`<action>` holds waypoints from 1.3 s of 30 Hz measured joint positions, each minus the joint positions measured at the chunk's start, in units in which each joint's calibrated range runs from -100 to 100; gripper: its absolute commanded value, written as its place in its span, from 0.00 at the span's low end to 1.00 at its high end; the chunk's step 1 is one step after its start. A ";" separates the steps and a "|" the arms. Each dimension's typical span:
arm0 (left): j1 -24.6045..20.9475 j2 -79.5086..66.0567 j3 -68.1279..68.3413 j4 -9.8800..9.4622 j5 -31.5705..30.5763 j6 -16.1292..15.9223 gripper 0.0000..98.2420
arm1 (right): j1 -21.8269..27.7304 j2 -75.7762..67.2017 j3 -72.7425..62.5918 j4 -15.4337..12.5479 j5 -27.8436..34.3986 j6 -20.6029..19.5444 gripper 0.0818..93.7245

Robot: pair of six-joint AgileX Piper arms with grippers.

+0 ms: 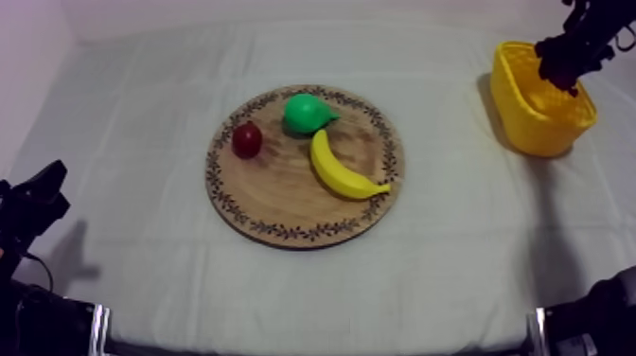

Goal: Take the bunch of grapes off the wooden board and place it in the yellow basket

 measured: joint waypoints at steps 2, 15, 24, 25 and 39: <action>0.00 0.00 0.00 0.00 0.00 0.00 0.00 | 0.06 1.09 -0.05 0.00 -0.24 0.47 0.59; 0.00 0.00 0.00 0.00 0.00 0.00 0.00 | 0.35 3.50 0.34 -1.03 -5.04 4.04 0.73; 0.00 0.00 0.00 0.00 0.00 0.00 0.00 | 0.51 -4.03 4.41 -0.21 -9.45 4.02 0.70; 0.00 0.00 0.00 0.00 0.00 0.00 0.00 | 0.67 -5.50 5.36 -0.09 -10.23 4.02 0.70; 0.00 0.00 0.00 0.00 0.00 0.00 0.00 | 2.28 -30.10 22.47 -0.30 -23.98 4.63 0.58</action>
